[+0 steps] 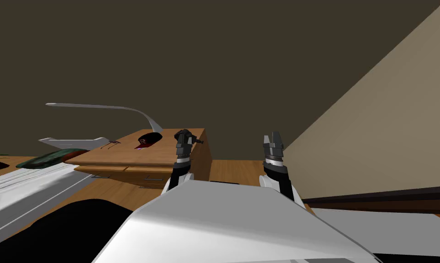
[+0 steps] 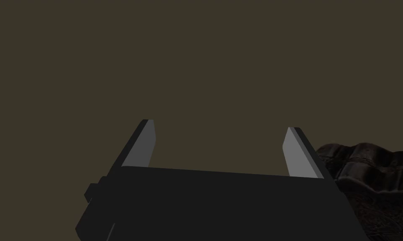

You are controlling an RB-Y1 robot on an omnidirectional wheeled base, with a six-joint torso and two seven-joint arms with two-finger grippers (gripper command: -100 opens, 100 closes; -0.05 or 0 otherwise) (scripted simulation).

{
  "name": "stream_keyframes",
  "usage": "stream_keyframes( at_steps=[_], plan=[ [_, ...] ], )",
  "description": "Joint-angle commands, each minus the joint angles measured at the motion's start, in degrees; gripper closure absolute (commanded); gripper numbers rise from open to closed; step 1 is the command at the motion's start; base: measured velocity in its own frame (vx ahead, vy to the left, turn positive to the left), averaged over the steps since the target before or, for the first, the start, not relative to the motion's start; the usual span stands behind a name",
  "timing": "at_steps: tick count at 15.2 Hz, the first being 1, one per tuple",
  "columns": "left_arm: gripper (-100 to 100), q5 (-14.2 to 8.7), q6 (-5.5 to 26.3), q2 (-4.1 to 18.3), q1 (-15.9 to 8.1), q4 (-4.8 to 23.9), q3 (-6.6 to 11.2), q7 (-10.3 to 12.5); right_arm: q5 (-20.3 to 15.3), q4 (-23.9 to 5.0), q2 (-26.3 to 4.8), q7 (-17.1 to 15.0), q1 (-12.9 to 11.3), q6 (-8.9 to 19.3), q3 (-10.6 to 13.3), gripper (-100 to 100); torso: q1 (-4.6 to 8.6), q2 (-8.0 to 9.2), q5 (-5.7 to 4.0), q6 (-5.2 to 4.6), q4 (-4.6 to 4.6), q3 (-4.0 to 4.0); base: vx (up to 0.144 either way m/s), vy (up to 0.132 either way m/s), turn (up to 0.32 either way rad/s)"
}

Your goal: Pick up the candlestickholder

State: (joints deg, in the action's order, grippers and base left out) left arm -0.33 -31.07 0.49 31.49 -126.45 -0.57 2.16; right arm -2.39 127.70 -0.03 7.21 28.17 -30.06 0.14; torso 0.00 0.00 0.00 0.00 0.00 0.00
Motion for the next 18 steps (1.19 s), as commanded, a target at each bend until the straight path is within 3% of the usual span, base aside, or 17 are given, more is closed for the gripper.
stream_keyframes(
  at_steps=[1,4,11,14,15,16,17,18],
  plan=[
    [-100,-0.4,0.8,1.7,0.1,0.0,0.45,0.1,0.0,0.0,0.0,0.0,0.0,0.0,0.0,0,0.0,0.0,0.0,0.0,0.0,0.0,-0.001,-0.005,-0.035],
    [-100,-2.2,4.2,5.5,0.7,-0.2,2.29,0.6,0.0,0.0,0.0,0.0,0.0,0.0,0.0,0,0.04,0.03,-0.01,-0.02,0.0,0.01,-0.007,-0.021,-0.11],
    [-100,-5.1,9.8,9.1,1.7,-0.5,5.34,1.4,0.0,0.0,0.0,0.0,0.0,0.0,0.0,0,0.1,0.04,-0.02,-0.01,-0.01,0.02,-0.008,-0.029,-0.096],
    [-100,-7.5,13.6,11.2,2.7,-0.7,7.95,2.0,0.0,0.0,0.0,0.0,0.0,0.0,0.0,0,0.11,0.05,-0.02,-0.01,-0.01,0.03,-0.011,-0.032,-0.143],
    [-100,-7.5,14.6,11.2,2.7,-0.7,7.95,2.0,0.0,0.0,0.0,0.0,0.0,0.0,0.0,0,0.12,0.05,-0.03,-0.02,-0.01,0.03,-0.008,-0.031,-0.107],
    [-100,-8.9,16.1,12.2,3.2,-0.9,9.41,2.4,0.0,0.0,0.0,0.0,0.0,0.0,0.0,0,0.12,0.05,-0.03,-0.01,-0.01,0.03,-0.005,-0.037,-0.147],
    [-100,-8.9,17.3,12.2,3.2,-0.9,9.41,2.4,0.0,0.0,0.0,0.0,0.0,0.0,0.0,0,0.13,0.04,-0.03,-0.03,-0.01,0.03,-0.003,-0.037,-0.125],
    [-100,-10.4,18.7,13.2,3.8,-1.1,10.97,2.8,0.0,0.0,0.0,0.0,0.0,0.0,0.0,0,0.13,0.04,-0.03,-0.01,-0.01,0.02,-0.007,-0.04,-0.178]
  ],
)
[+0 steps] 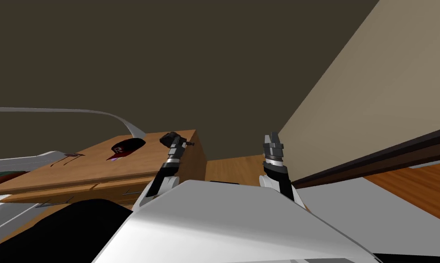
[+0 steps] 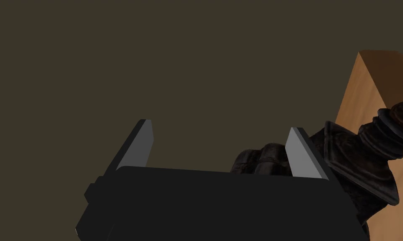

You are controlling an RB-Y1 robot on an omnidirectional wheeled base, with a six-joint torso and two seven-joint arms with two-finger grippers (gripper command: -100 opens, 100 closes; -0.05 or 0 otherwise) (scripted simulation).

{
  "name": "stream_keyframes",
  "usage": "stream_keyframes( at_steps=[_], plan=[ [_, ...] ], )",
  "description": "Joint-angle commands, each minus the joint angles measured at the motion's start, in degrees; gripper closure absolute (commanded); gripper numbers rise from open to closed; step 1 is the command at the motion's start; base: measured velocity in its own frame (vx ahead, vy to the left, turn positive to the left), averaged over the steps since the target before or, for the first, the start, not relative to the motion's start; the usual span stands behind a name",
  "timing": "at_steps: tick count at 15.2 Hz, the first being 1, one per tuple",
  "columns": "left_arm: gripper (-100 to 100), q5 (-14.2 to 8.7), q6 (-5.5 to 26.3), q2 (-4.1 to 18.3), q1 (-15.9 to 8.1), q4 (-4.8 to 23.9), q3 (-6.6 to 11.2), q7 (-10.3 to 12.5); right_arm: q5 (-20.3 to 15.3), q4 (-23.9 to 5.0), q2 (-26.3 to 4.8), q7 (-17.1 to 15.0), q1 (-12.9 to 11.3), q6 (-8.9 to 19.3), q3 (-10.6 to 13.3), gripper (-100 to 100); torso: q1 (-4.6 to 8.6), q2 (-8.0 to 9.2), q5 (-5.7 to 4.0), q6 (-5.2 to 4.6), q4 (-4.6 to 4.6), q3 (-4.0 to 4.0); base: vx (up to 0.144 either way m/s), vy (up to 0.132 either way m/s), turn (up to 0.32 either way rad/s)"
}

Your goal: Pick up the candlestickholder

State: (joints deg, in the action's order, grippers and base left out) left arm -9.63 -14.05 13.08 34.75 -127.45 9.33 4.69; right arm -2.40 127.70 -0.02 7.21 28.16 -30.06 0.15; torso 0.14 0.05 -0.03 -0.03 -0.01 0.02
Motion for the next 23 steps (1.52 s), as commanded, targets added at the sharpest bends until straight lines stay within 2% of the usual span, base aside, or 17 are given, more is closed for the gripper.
stream_keyframes(
  at_steps=[1,2,3,4,5,7,8,10,11,13,14,16,17,19,20,23],
  plan=[
    [-100,-1.1,2.9,0.6,0.5,-0.1,1.07,0.2,0.0,0.0,0.0,0.0,0.0,0.0,0.0,0,0.0,0.0,0.0,0.0,0.0,0.0,-0.005,-0.034,-0.139],
    [-100,-1.1,3.2,0.6,0.5,-0.1,1.07,0.2,0.0,0.0,0.0,0.0,0.0,0.0,0.0,0,0.0,0.0,0.0,0.01,0.0,0.0,-0.001,-0.022,-0.026],
    [-100,-2.6,5.1,1.6,1.1,-0.2,2.71,0.7,0.0,0.0,0.0,0.0,0.0,0.0,0.0,0,-0.03,-0.01,0.01,0.03,0.0,-0.01,0.0,-0.033,-0.105],
    [-100,-2.6,6.2,1.6,1.1,-0.2,2.71,0.7,0.0,0.0,0.0,0.0,0.0,0.0,0.0,0,-0.02,-0.02,0.01,0.01,0.0,-0.01,0.0,-0.035,-0.125],
    [-100,-4.2,7.8,2.5,1.8,-0.4,4.42,1.1,0.0,0.0,0.0,0.0,0.0,0.0,0.0,0,-0.01,-0.02,0.0,0.01,0.0,-0.01,0.001,-0.043,-0.206],
    [-100,-4.2,9.3,2.5,1.8,-0.4,4.42,1.1,0.0,0.0,0.0,0.0,0.0,0.0,0.0,0,0.01,-0.02,0.0,0.01,0.0,-0.01,-0.001,-0.031,-0.105],
    [-100,-5.8,11.3,3.4,2.5,-0.7,6.2,1.5,0.0,0.0,0.0,0.0,0.0,0.0,0.0,0,-0.02,-0.01,0.01,0.03,0.0,-0.01,0.0,-0.032,-0.127],
    [-100,-5.8,12.6,3.4,2.5,-0.7,6.2,1.5,0.0,0.0,0.0,0.0,0.0,0.0,0.0,0,-0.02,-0.01,0.0,0.01,0.0,-0.01,0.0,-0.027,-0.106],
    [-100,-7.5,14.4,4.2,3.2,-0.9,8.04,2.0,0.0,0.0,0.0,0.0,0.0,0.0,0.0,0,-0.04,-0.02,0.01,0.03,0.0,-0.01,0.0,-0.034,-0.126],
    [-100,-7.5,15.9,4.2,3.2,-0.9,8.04,2.0,0.0,0.0,0.0,0.0,0.0,0.0,0.0,0,-0.01,-0.02,0.0,0.01,0.0,-0.01,0.004,-0.029,-0.103],
    [-100,-9.3,17.8,5.0,3.9,-1.2,9.94,2.4,0.0,0.0,0.0,0.0,0.0,0.0,0.0,0,-0.03,-0.03,0.01,0.02,0.0,-0.02,0.007,-0.027,-0.133],
    [-100,-9.3,19.4,5.0,3.9,-1.2,9.94,2.4,0.0,0.0,0.0,0.0,0.0,0.0,0.0,0,-0.03,-0.04,0.01,0.01,0.01,-0.02,0.006,-0.025,-0.11],
    [-100,-11.0,21.4,5.8,4.7,-1.4,11.87,2.9,0.0,0.0,0.0,0.0,0.0,0.0,0.0,0,-0.05,-0.04,0.01,0.03,0.01,-0.02,0.007,-0.032,-0.147],
    [-100,-11.0,23.0,5.8,4.7,-1.4,11.87,2.9,0.0,0.0,0.0,0.0,0.0,0.0,0.0,0,-0.02,-0.04,0.0,0.01,0.01,-0.02,0.005,-0.03,-0.114],
    [-100,-12.8,24.4,6.5,5.6,-1.8,13.85,3.4,0.0,0.0,0.0,0.0,0.0,0.0,0.0,0,-0.03,-0.03,0.01,0.03,0.01,-0.02,0.007,-0.031,-0.141],
    [-100,-12.8,26.6,6.5,5.6,-1.8,13.85,3.4,0.0,0.0,0.0,0.0,0.0,0.0,0.0,0,-0.04,-0.04,0.01,0.03,0.01,-0.02,0.007,-0.019,-0.073]
  ],
)
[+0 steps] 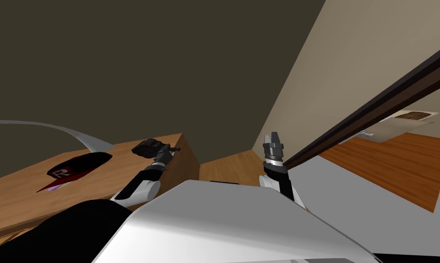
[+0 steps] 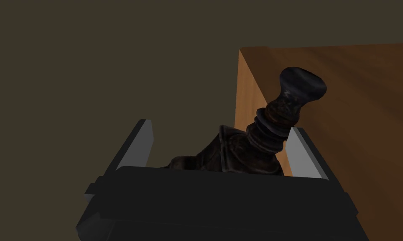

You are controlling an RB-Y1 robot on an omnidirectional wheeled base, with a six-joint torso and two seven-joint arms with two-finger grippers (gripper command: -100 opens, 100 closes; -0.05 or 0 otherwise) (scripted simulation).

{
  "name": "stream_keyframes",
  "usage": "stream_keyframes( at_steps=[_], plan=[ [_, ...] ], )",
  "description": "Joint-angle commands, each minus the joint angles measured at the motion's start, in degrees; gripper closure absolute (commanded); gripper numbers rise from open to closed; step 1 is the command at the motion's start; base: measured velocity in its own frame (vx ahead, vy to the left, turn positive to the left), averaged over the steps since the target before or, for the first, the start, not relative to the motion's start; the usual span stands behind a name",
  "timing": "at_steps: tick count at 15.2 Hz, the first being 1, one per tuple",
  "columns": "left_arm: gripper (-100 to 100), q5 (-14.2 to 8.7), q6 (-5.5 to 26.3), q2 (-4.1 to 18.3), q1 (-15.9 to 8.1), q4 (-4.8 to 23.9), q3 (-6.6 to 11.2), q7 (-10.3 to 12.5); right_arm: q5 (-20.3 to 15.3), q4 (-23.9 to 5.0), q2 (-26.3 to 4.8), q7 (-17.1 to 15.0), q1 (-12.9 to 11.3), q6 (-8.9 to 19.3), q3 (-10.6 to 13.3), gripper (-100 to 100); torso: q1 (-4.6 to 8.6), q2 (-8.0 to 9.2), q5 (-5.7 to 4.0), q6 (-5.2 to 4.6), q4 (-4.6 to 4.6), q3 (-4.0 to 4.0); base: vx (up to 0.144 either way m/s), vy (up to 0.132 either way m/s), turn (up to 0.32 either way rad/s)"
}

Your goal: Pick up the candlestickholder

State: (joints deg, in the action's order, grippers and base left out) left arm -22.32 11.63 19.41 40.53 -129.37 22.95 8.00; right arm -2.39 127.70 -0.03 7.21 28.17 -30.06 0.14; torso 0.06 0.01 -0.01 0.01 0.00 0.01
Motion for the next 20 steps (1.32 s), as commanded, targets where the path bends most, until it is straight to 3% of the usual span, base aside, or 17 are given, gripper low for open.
stream_keyframes(
  at_steps=[1,3,4,6,7,9,10,13,14,16,17,19,20],
  plan=[
    [-100,-2.0,2.9,0.9,0.6,-0.2,2.23,0.6,0.0,0.0,0.0,0.0,0.0,0.0,0.0,0,0.0,0.0,0.0,0.0,0.0,0.0,0.008,-0.023,-0.145],
    [-100,-2.0,4.5,0.9,0.6,-0.2,2.23,0.6,0.0,0.0,0.0,0.0,0.0,0.0,0.0,0,0.02,-0.01,0.0,-0.03,0.0,-0.01,0.008,-0.022,-0.113],
    [-100,-3.8,6.0,1.6,1.5,-0.6,4.26,1.1,0.0,0.0,0.0,0.0,0.0,0.0,0.0,0,0.01,-0.01,0.0,-0.01,0.0,-0.01,0.013,-0.03,-0.176],
    [-100,-3.8,8.2,1.6,1.5,-0.6,4.26,1.1,0.0,0.0,0.0,0.0,0.0,0.0,0.0,0,0.05,-0.03,-0.01,-0.03,0.0,-0.01,0.014,-0.023,-0.111],
    [-100,-5.6,9.6,2.2,2.4,-1.0,6.29,1.6,0.0,0.0,0.0,0.0,0.0,0.0,0.0,0,0.02,-0.03,-0.01,-0.01,0.01,-0.02,0.012,-0.031,-0.153],
    [-100,-5.6,11.9,2.2,2.4,-1.0,6.29,1.6,0.0,0.0,0.0,0.0,0.0,0.0,0.0,0,0.05,-0.03,-0.01,-0.03,0.01,-0.02,0.013,-0.022,-0.108],
    [-100,-7.4,13.3,2.9,3.3,-1.4,8.33,2.1,0.0,0.0,0.0,0.0,0.0,0.0,0.0,0,0.02,-0.02,-0.01,0.0,0.01,-0.01,0.015,-0.021,-0.136],
    [-100,-7.4,15.6,2.9,3.3,-1.4,8.33,2.1,0.0,0.0,0.0,0.0,0.0,0.0,0.0,0,0.01,-0.03,0.0,-0.01,0.01,-0.02,0.013,-0.015,-0.073],
    [-100,-9.2,17.9,3.5,4.3,-1.9,10.37,2.5,0.0,0.0,0.0,0.0,0.0,0.0,0.0,0,-0.01,-0.01,0.0,0.0,0.0,-0.01,0.012,-0.019,-0.141],
    [-100,-9.2,19.3,3.5,4.3,-1.9,10.37,2.5,0.0,0.0,0.0,0.0,0.0,0.0,0.0,0,0.0,-0.03,0.0,-0.04,0.01,-0.02,0.015,-0.014,-0.131],
    [-100,-11.0,21.2,4.0,5.2,-2.4,12.39,3.0,0.0,0.0,0.0,0.0,0.0,0.0,0.0,0,-0.01,-0.03,0.0,-0.01,0.01,-0.02,0.016,-0.016,-0.131],
    [-100,-11.0,23.0,4.0,5.2,-2.4,12.39,3.0,0.0,0.0,0.0,0.0,0.0,0.0,0.0,0,-0.01,-0.04,0.0,-0.03,0.01,-0.02,0.016,-0.013,-0.103],
    [-100,-12.7,24.5,4.5,6.1,-2.9,14.39,3.5,0.0,0.0,0.0,0.0,0.0,0.0,0.0,0,-0.01,-0.03,0.0,0.0,0.01,-0.02,0.024,-0.018,-0.141]
  ],
)
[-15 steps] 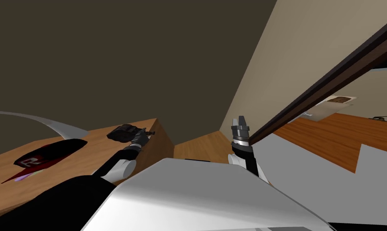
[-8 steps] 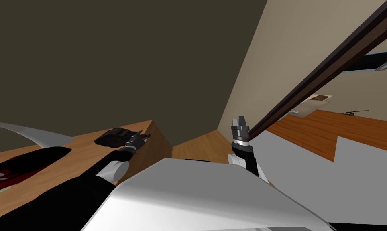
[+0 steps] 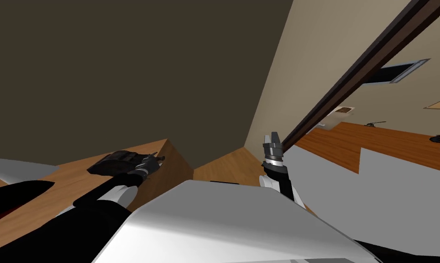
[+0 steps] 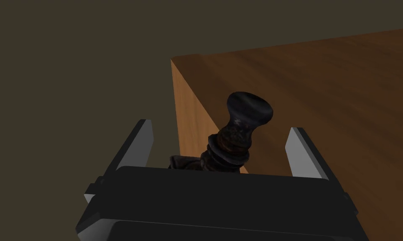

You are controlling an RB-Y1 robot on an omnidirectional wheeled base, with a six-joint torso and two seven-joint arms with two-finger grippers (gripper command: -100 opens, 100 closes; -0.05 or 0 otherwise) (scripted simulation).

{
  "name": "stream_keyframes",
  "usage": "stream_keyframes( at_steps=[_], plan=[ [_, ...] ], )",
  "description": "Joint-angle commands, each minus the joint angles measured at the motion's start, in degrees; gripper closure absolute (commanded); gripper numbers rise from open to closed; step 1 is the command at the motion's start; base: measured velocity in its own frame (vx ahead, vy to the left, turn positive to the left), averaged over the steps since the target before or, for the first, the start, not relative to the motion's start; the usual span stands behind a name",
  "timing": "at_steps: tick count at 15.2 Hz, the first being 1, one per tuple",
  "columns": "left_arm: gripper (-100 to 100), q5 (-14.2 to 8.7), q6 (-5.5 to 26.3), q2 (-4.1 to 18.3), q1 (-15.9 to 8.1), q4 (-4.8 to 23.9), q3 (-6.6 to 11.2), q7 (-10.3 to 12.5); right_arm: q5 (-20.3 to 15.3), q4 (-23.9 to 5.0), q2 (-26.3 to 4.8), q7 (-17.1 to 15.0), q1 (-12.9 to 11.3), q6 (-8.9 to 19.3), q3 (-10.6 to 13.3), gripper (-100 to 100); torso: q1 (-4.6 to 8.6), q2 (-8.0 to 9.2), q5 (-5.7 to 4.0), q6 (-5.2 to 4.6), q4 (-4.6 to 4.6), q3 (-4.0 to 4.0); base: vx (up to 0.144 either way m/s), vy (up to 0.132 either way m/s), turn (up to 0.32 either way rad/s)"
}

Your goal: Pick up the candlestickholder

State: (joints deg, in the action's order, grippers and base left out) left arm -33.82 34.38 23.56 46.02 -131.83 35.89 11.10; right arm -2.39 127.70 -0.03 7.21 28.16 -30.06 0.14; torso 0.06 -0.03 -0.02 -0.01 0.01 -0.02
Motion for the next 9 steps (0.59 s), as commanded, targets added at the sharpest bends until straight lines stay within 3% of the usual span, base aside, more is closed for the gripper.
stream_keyframes(
  at_steps=[1,3,4,6,7,9],
  plan=[
    [-100,-1.2,2.9,0.4,0.6,-0.4,1.46,0.4,0.0,0.0,0.0,0.0,0.0,0.0,0.0,0,0.0,0.0,0.0,0.0,0.0,0.0,0.028,-0.015,-0.15],
    [-100,-1.2,3.8,0.4,0.6,-0.4,1.46,0.4,0.0,0.0,0.0,0.0,0.0,0.0,0.0,0,-0.02,-0.01,0.01,0.02,0.0,-0.01,0.013,-0.006,-0.032],
    [-100,-3.0,6.0,0.9,1.6,-1.0,3.43,0.9,0.0,0.0,0.0,0.0,0.0,0.0,0.0,0,-0.03,0.01,0.01,0.03,0.0,0.01,0.013,-0.011,-0.113],
    [-100,-3.0,7.4,0.9,1.6,-1.0,3.43,0.9,0.0,0.0,0.0,0.0,0.0,0.0,0.0,0,-0.02,0.01,0.01,0.0,0.0,0.01,0.016,-0.008,-0.114],
    [-100,-4.6,9.2,1.3,2.5,-1.6,5.36,1.3,0.0,0.0,0.0,0.0,0.0,0.0,0.0,0,-0.03,0.02,0.01,0.02,0.0,0.01,0.02,-0.009,-0.14],
    [-100,-4.6,10.9,1.3,2.5,-1.6,5.36,1.3,0.0,0.0,0.0,0.0,0.0,0.0,0.0,0,-0.04,-0.01,0.01,0.0,0.0,-0.01,0.021,-0.004,-0.116]
  ],
)
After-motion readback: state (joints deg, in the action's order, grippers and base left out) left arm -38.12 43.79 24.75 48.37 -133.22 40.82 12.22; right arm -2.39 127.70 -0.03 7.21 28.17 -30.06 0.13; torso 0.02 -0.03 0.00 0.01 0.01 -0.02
